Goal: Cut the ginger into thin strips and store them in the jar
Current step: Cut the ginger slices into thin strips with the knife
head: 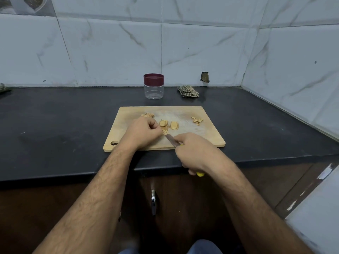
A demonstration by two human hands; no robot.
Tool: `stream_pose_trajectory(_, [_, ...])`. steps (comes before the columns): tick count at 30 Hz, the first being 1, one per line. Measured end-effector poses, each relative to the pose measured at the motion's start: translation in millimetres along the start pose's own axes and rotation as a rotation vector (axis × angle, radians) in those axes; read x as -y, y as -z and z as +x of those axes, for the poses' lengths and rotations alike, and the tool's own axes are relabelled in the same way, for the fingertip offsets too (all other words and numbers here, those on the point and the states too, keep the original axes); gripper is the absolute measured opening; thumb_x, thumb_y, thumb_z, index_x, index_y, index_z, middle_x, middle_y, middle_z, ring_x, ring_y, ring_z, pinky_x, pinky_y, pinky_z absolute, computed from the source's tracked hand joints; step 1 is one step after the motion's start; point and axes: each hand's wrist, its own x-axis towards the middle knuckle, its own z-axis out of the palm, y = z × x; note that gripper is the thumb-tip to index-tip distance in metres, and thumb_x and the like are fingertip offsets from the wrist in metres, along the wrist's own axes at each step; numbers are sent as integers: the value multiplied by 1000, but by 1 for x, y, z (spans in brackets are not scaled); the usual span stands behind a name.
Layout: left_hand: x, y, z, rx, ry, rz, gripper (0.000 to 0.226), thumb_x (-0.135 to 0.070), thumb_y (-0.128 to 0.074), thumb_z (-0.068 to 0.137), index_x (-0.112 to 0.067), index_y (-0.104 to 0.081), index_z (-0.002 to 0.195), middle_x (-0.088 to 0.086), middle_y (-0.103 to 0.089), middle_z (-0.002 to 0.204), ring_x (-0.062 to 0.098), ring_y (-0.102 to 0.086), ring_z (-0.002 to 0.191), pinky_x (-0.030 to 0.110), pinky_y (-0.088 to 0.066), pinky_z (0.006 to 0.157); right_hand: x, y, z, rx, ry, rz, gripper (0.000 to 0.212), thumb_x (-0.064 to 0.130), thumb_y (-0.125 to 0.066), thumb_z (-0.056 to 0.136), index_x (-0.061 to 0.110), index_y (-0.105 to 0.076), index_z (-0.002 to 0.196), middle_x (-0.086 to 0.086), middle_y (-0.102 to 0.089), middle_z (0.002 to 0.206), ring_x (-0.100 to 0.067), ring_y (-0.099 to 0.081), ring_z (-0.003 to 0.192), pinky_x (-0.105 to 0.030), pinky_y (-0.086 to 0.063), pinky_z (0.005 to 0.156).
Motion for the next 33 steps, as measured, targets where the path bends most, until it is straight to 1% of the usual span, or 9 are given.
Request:
stream_pose_trajectory(4, [0, 3, 1, -12, 31, -94, 25, -19, -57, 84, -13, -64, 61, -7, -67, 72, 9, -55, 69, 28, -39, 60, -1, 3, -4, -68, 25, -47, 52, 11, -40, 90, 31, -48, 138, 0, -64, 83, -16, -61, 52, -32, -54, 57])
stream_pose_trajectory(7, [-2, 4, 1, -42, 37, -168, 31, -17, -52, 88, -17, -71, 63, -9, -66, 71, 7, -57, 76, 27, -42, 67, -2, -2, 2, -132, 44, -93, 59, 13, -40, 87, 34, -45, 142, 3, -64, 99, -22, -60, 73, -35, -55, 72])
stream_pose_trajectory(10, [-1, 4, -1, -71, 37, -238, 39, -15, -47, 92, -20, -70, 61, -11, -67, 70, 4, -59, 78, 25, -44, 70, 1, -8, 5, -154, 40, -127, 63, 15, -41, 89, 37, -38, 148, 1, -60, 128, -25, -61, 98, -34, -50, 77])
stream_pose_trajectory(12, [-1, 3, -2, -117, 50, -272, 39, -17, -47, 93, -20, -69, 61, -9, -67, 70, 6, -61, 78, 27, -45, 72, 5, -12, 8, -166, 49, -141, 64, 16, -42, 91, 37, -34, 151, 1, -56, 138, -25, -56, 116, -35, -48, 84])
stream_pose_trajectory(15, [1, 2, 0, -204, 95, -362, 36, -18, -48, 92, -17, -66, 62, -7, -66, 67, 3, -57, 69, 28, -43, 70, 12, -18, 14, -167, 74, -119, 65, 15, -41, 90, 37, -34, 151, 0, -61, 129, -26, -59, 110, -34, -46, 79])
stream_pose_trajectory(18, [3, 2, 1, -236, 124, -424, 32, -16, -49, 91, -14, -67, 64, -6, -64, 65, -3, -52, 58, 26, -40, 66, 17, -20, 18, -164, 63, -145, 57, 15, -42, 91, 31, -42, 146, -2, -62, 122, -26, -57, 108, -32, -39, 74])
stream_pose_trajectory(20, [4, 1, 2, -237, 128, -410, 30, -17, -50, 91, -12, -69, 69, -6, -65, 67, 1, -53, 61, 26, -41, 65, 15, -21, 18, -174, 51, -165, 51, 16, -43, 92, 28, -46, 142, -3, -62, 123, -26, -56, 110, -32, -37, 75])
stream_pose_trajectory(28, [8, 0, 8, -187, 188, -477, 27, -18, -54, 90, -4, -72, 76, -8, -68, 70, 7, -56, 65, 27, -47, 72, 13, -25, 14, -195, 74, -159, 58, 18, -44, 93, 35, -39, 148, -1, -61, 126, -24, -55, 112, -32, -40, 75])
stream_pose_trajectory(33, [6, 0, 6, -194, 177, -450, 26, -17, -54, 89, -9, -70, 70, -1, -69, 72, 7, -56, 64, 28, -47, 71, 16, -30, 16, -201, 64, -203, 57, 18, -44, 94, 34, -39, 148, -1, -63, 119, -23, -57, 105, -33, -41, 73])
